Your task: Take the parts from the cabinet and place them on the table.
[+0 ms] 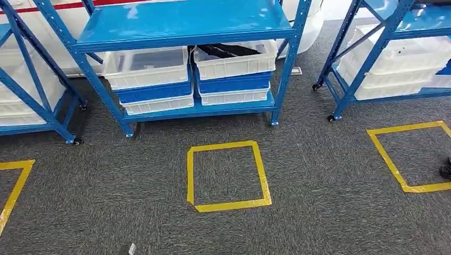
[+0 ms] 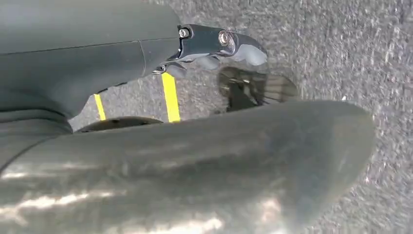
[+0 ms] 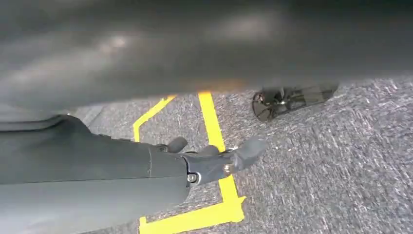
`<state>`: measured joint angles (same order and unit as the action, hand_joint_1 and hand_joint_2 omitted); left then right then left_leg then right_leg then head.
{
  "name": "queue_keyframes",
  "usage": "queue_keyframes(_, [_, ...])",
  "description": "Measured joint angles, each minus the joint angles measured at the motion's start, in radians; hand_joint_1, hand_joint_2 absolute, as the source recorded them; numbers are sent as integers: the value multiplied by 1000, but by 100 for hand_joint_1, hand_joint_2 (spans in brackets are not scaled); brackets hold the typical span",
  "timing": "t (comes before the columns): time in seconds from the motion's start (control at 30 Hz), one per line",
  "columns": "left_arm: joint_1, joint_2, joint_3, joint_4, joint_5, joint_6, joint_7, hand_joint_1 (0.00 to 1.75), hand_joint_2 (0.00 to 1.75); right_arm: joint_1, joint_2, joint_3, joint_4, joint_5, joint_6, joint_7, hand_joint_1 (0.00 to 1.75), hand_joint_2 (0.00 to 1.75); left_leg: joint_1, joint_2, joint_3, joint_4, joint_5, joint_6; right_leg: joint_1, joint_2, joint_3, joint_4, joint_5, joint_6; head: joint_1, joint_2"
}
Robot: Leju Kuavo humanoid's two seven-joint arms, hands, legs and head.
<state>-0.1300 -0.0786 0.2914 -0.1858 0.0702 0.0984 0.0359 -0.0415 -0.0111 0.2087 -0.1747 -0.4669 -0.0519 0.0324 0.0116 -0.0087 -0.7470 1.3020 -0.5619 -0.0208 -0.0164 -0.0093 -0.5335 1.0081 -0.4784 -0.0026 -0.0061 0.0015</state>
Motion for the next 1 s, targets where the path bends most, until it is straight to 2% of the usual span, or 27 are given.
queue_keyframes(0.03, [1, 0, 0, 0, 0, 2, 0, 0, 0, 1, 0, 0, 0, 0, 0, 0, 0, 0, 1, 2, -17, 36, -3, -1, 0, -4, 1, 0, -1, -1, 0, 0])
queue_keyframes(0.07, [1, 0, 0, 0, -1, 4, 0, 0, 0, 1, 0, 0, 0, 0, 0, 0, 0, 0, 1, 4, -9, 19, 17, 0, 0, -7, 4, 0, -3, -1, 0, 0])
queue_keyframes(0.1, [1, 0, 0, 0, -2, 6, 0, 0, 0, 1, 1, 0, 0, -2, 0, 0, 0, 0, 1, 6, 25, -44, 57, 2, 0, -8, 9, 0, -6, 0, -1, 0])
queue_keyframes(0.17, [0, 3, 0, 0, -2, 8, -1, 0, 0, 1, 2, 0, 0, -2, 0, 0, 0, 0, 1, 14, 122, -217, 133, 12, -1, -10, 23, 0, -15, 8, -1, 0])
queue_keyframes(0.2, [-2, 3, 0, 0, -2, 8, -1, 0, 0, 1, 2, 0, 0, -3, 0, 0, 0, 0, -5, 23, 146, -255, 116, 14, 7, -13, 19, 1, -20, 15, 1, 0])
queue_keyframes(0.23, [-5, 3, 0, 0, -2, 8, -2, 0, 0, -1, 2, 0, 0, -3, 0, 0, 0, 0, -8, 19, 149, -265, 109, 20, 11, -14, 17, 1, -27, 22, 2, 0])
queue_keyframes(0.27, [-5, 3, 0, 0, -2, 9, -2, 0, 0, -1, 2, 0, 0, -3, 0, 0, 0, 0, -11, 17, 148, -268, 106, 26, 10, -17, 21, -9, -26, 28, 2, 0])
queue_keyframes(0.3, [-5, 3, 0, 0, -2, 9, -2, 0, 0, -1, 2, 0, 0, -3, 0, 0, 0, 0, -11, 12, 147, -272, 105, 35, 10, -18, 38, 7, -18, 39, 0, 0])
queue_keyframes(0.33, [-5, 3, 0, 0, -2, 9, -2, 0, 0, -1, 2, 0, 0, -3, 0, 0, 0, 0, -10, 9, 147, -274, 101, 44, 9, -18, 45, -3, -21, 46, 2, 0])
queue_keyframes(0.37, [-4, 2, 0, 0, -2, 10, -1, 0, 0, -2, 2, 0, 0, -3, 0, 0, 0, 0, -4, 4, 168, -281, 104, 52, 4, -14, 35, 10, -33, 49, 1, 0])
queue_keyframes(0.4, [-7, 2, 0, 0, -2, 10, -2, 0, 0, -2, 2, 0, 0, -3, 0, -1, 0, 0, -2, 4, 174, -281, 104, 57, 4, -4, 17, 44, -47, 48, 5, 0])
queue_keyframes(0.43, [-9, 3, 0, -1, -2, 11, -2, 0, 0, -2, 2, 0, 0, -3, 0, -1, 0, 0, -3, 2, 174, -281, 102, 59, 3, -1, -20, 107, -68, 46, 9, 0])
queue_keyframes(0.5, [-10, 3, 0, -1, -2, 10, -3, 0, 0, -2, 2, 0, 0, -3, 0, -1, 0, 0, -5, -5, 176, -281, 96, 64, 3, 3, -128, 269, -119, 43, 11, 0])
queue_keyframes(0.53, [-10, 3, 0, 0, -2, 10, -3, 0, 0, -1, 3, 0, 0, -3, 0, -1, 0, 0, -6, -10, 180, -281, 91, 64, 3, 4, -166, 311, -124, 44, 11, 0])
queue_keyframes(0.57, [-7, 3, 0, 0, -2, 9, -3, 0, 0, -1, 3, 0, 0, -3, 0, -1, 0, 0, -6, -14, 186, -281, 86, 63, 3, 4, -177, 302, -108, 50, 11, 0])
queue_keyframes(0.6, [-5, 2, 0, 0, -2, 9, -3, 0, 0, 2, 3, 0, 0, -3, 0, -1, 0, 0, -6, -18, 194, -281, 80, 62, 3, 4, -167, 253, -73, 60, 12, 0])
queue_keyframes(0.63, [-5, 2, 0, 0, -2, 9, -3, 0, 0, 4, 2, 1, 0, -3, 0, -1, 0, 0, -6, -22, 204, -281, 73, 59, 3, 4, -139, 167, -21, 71, 12, 0])
queue_keyframes(0.67, [-6, 2, 0, 0, -1, 9, -3, 0, 0, 4, 0, 0, 0, -3, 0, -1, 0, 0, -5, -25, 216, -281, 66, 55, 3, 4, -104, 69, 33, 76, 13, 0])
queue_keyframes(0.7, [-5, 2, 0, 0, -1, 9, -3, 0, 0, 5, -2, 1, 1, -3, 0, -1, 0, 0, -6, -25, 214, -281, 59, 50, 5, 5, -87, 12, 63, 67, 13, 0])
queue_keyframes(0.73, [-6, 3, 0, 0, -1, 9, -3, 0, 0, 3, -2, 1, 1, -3, 0, -1, 0, 0, -10, -26, 222, -281, 52, 43, 11, 2, -88, 10, 20, 40, 13, 0])
queue_keyframes(0.77, [-8, 3, 0, 0, -1, 9, -3, 0, 0, -3, -2, 1, 0, -3, 0, -1, 0, 0, -10, -25, 217, -285, 47, 35, 16, 4, -75, 10, 30, 31, 12, 0])
queue_keyframes(0.83, [-6, 2, 0, 0, -1, 9, -3, 0, 0, -1, -2, 1, 0, -3, 0, -1, 0, 0, -10, -24, 233, -277, 52, 28, 13, 5, -74, 2, 42, 15, 13, 0])
queue_keyframes(0.87, [-5, 4, 0, -1, -1, 9, -3, 0, 0, 1, 2, 1, 0, -3, 0, -1, 0, 0, -9, -22, 236, -270, 42, 22, 4, 5, -49, -3, 40, 7, 10, 0])
queue_keyframes(0.9, [-6, 3, 0, -1, -1, 9, -4, 0, 0, 3, 2, 1, 0, -3, 0, -1, 0, 0, -8, -13, 229, -242, 33, 17, 4, 1, -33, -5, 35, -1, 13, 0])
queue_keyframes(0.93, [-7, 2, 0, -1, -1, 9, -4, 0, 0, 1, 0, 1, 0, -3, 0, -1, 0, 0, -6, -5, 199, -183, 13, 12, 4, 1, -26, -5, 30, -9, 5, 0])
queue_keyframes(0.97, [-8, 2, 0, -1, -1, 9, -4, 0, 0, -1, 0, 1, 0, -3, 0, -1, 0, 0, -3, -1, 154, -113, -9, 7, 4, 1, -22, -5, 25, -14, 7, 0])
queue_keyframes(1.0, [-7, 2, 0, -1, -1, 9, -4, 0, 0, -1, 0, 1, 0, -3, 0, -1, 0, 0, -3, 1, 107, -45, -39, 3, 5, 3, -17, -5, 18, -12, 6, 0])
